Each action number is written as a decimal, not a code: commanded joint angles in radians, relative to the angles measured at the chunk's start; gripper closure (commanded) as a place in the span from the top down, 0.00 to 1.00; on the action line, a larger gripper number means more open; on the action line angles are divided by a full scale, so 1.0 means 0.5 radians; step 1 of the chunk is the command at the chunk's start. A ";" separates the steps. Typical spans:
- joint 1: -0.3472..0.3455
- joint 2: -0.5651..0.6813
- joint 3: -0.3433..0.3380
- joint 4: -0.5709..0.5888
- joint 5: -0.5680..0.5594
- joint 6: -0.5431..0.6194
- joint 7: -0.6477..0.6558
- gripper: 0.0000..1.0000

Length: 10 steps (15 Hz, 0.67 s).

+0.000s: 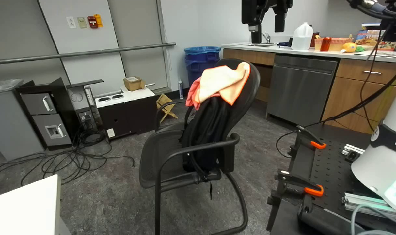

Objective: Take the towel and the shirt off the bag and put them on the back of the chair

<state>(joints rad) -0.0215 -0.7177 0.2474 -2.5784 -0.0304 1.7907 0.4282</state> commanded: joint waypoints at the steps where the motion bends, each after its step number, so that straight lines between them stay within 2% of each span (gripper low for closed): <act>1: 0.001 0.113 -0.026 0.028 -0.021 0.074 0.015 1.00; 7: -0.062 0.412 -0.068 0.094 -0.124 0.308 0.027 1.00; 10: -0.117 0.573 -0.134 0.158 -0.226 0.408 0.019 1.00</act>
<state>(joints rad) -0.0539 -0.5224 0.2107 -2.5572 -0.0960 1.9634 0.4299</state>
